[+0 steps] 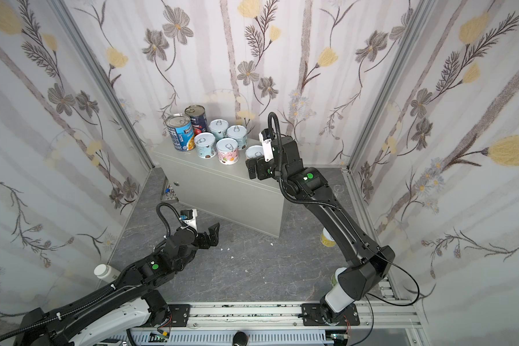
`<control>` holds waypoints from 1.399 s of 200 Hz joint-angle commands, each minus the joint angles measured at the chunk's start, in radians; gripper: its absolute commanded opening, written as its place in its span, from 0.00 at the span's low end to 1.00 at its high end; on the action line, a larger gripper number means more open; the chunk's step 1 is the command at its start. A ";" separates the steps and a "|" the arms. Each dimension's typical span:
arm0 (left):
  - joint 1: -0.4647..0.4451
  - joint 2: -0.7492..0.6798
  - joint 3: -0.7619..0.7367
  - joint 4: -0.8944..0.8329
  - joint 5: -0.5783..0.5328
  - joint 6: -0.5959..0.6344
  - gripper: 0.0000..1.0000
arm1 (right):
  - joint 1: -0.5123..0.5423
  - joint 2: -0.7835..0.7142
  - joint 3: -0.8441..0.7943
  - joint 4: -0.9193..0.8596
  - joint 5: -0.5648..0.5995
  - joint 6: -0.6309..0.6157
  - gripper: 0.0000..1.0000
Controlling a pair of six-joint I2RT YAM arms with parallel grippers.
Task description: Place and organize the canned foods onto the counter
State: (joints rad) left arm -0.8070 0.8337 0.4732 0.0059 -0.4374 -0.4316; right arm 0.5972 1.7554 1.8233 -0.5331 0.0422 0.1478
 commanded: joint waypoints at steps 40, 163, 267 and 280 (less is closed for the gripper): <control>0.003 0.030 -0.030 0.131 0.004 -0.023 1.00 | -0.016 0.055 0.043 0.032 -0.021 -0.015 0.90; 0.009 0.143 -0.055 0.248 0.032 -0.001 1.00 | -0.074 0.225 0.199 0.017 -0.027 -0.060 0.77; 0.022 0.170 -0.058 0.267 0.050 0.008 1.00 | -0.091 0.315 0.273 0.041 -0.084 -0.071 0.77; 0.024 0.170 -0.059 0.267 0.058 0.004 1.00 | -0.092 0.319 0.275 0.045 -0.079 -0.072 0.77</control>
State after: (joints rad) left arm -0.7879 1.0016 0.4129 0.2375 -0.3889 -0.4217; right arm 0.5045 2.0567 2.0937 -0.4538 -0.0048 0.0700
